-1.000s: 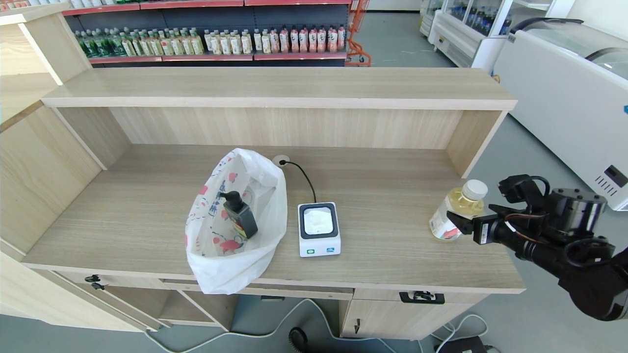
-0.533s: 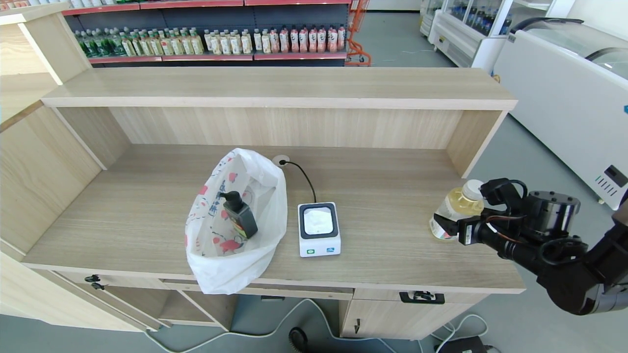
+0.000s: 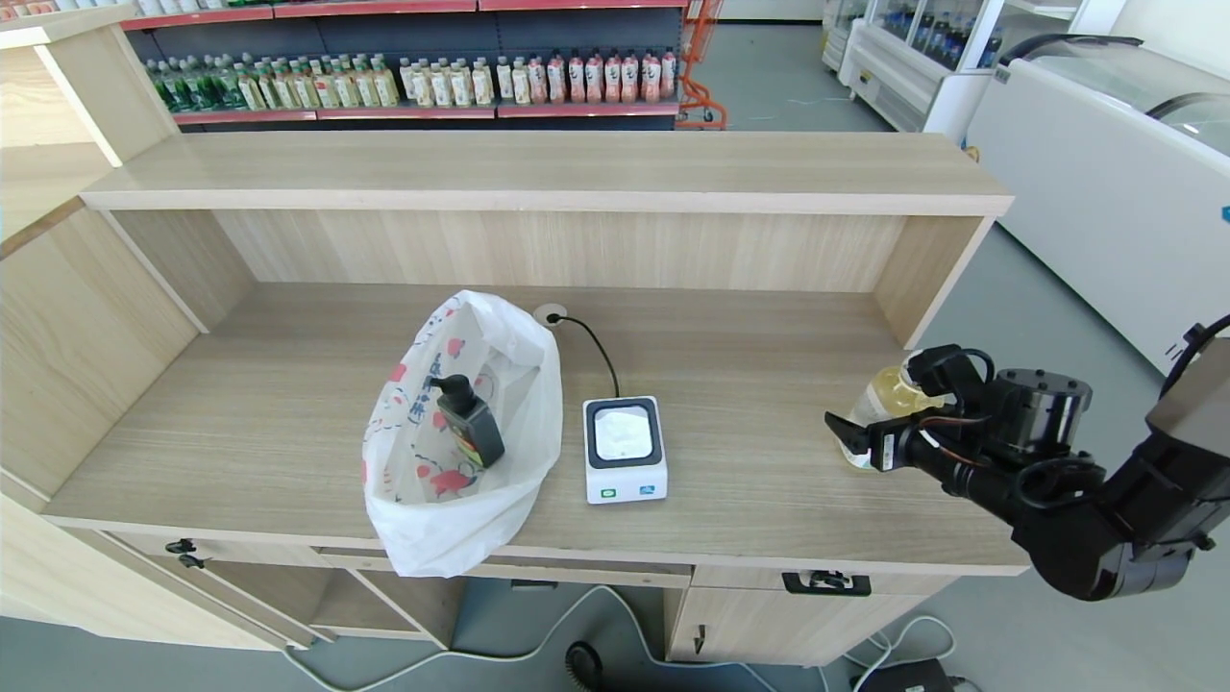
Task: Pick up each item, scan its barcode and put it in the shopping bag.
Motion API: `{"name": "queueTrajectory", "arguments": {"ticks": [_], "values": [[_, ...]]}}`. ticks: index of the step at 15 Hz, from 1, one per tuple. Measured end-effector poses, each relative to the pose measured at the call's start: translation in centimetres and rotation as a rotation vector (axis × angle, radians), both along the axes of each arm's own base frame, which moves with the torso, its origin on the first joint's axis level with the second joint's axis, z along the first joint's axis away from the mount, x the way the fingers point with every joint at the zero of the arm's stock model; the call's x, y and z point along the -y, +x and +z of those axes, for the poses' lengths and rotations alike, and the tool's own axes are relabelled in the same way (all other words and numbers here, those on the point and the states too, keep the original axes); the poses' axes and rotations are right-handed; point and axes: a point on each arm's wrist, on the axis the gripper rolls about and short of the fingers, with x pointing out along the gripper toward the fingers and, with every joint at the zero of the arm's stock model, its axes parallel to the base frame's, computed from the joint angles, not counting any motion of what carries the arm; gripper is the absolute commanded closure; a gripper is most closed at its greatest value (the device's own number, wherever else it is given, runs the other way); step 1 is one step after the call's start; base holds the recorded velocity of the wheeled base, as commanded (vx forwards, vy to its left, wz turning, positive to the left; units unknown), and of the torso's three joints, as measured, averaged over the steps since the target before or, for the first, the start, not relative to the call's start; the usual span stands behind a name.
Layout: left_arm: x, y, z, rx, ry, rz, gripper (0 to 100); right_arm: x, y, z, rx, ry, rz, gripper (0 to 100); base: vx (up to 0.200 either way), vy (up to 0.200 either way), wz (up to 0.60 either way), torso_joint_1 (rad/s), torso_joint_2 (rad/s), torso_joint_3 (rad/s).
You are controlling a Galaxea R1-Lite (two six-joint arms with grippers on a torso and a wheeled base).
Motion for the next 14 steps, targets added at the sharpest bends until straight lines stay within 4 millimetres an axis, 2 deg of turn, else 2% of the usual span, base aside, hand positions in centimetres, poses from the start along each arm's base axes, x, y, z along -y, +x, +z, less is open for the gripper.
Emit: {"name": "queueTrajectory", "arguments": {"ticks": [11, 12, 14], "values": [[0.0, 0.0, 0.0, 0.0, 0.0, 0.0, 0, -0.1, 1.0, -1.0, 0.029, -0.023, 0.016, 0, 0.0, 0.0, 0.0, 0.0, 0.0, 0.0], [0.0, 0.0, 0.0, 0.0, 0.0, 0.0, 0, -0.1, 1.1, -1.0, 0.044, -0.022, 0.015, 100, 0.0, 0.0, 0.0, 0.0, 0.0, 0.0], [0.0, 0.0, 0.0, 0.0, 0.0, 0.0, 0, 0.0, 1.2, -0.9, 0.065, -0.022, 0.011, 100, 0.0, 0.0, 0.0, 0.0, 0.0, 0.0]]}}
